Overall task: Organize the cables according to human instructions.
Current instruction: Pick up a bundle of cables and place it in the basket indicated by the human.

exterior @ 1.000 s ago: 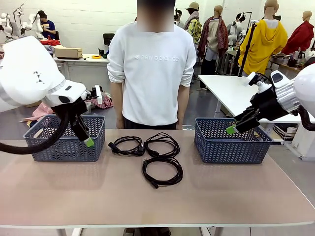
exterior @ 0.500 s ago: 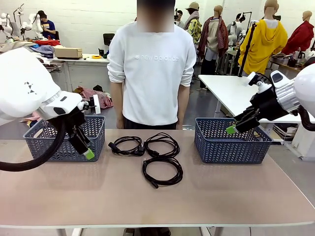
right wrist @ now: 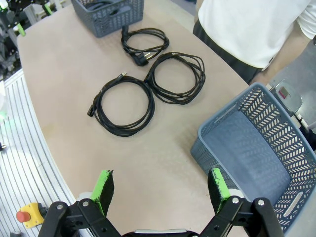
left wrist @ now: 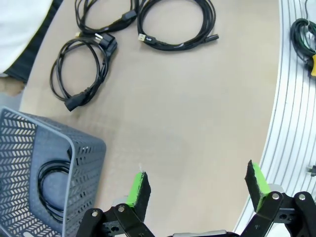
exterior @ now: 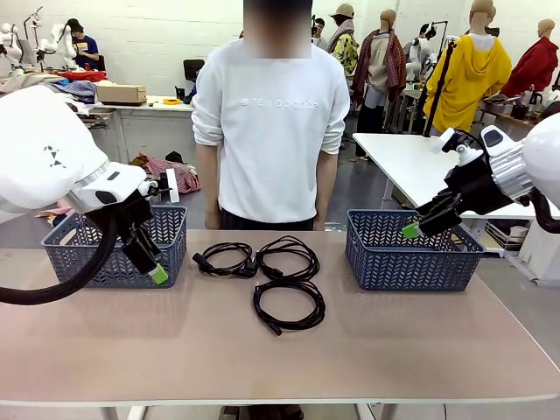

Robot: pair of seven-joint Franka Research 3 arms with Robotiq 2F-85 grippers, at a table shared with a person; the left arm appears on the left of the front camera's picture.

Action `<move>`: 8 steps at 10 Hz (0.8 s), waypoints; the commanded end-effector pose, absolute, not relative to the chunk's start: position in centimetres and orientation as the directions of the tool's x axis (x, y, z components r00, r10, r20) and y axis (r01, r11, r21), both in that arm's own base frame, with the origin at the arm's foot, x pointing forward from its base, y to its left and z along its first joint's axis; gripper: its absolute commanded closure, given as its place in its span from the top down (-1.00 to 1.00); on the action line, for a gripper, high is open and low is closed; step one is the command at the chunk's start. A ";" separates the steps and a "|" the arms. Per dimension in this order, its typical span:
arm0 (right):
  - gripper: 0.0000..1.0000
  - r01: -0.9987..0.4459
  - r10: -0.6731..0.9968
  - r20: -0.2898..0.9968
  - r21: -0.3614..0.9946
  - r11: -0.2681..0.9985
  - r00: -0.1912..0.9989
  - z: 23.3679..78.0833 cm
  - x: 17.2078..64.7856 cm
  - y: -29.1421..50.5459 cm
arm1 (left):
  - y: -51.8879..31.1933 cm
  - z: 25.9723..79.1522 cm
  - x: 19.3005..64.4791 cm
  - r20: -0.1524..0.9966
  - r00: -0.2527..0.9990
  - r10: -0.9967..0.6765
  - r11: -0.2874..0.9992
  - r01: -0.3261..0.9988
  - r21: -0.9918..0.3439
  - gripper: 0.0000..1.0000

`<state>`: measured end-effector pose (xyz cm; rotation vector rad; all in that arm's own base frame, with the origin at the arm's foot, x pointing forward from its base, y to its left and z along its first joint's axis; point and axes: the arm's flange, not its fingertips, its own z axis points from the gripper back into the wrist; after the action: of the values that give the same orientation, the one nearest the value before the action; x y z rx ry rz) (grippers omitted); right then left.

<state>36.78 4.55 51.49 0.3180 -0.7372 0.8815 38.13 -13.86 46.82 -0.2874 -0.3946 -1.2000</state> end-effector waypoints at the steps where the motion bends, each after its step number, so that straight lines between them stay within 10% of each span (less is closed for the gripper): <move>1: 1.00 -0.801 0.580 0.711 -0.038 0.597 0.398 51.4 36.9 4.5 | -13.8 47.0 38.2 0.444 0.313 -0.840 0.346 0.938 -0.007 1.00; 8: 1.00 -0.801 0.580 0.711 -0.038 0.597 0.398 51.4 36.9 4.5 | -13.8 47.0 38.2 0.444 0.313 -0.840 0.346 0.938 -0.007 1.00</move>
<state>36.78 4.55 51.49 0.3180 -0.7372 0.8815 38.13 -13.86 46.82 -0.2875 -0.3946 -1.1999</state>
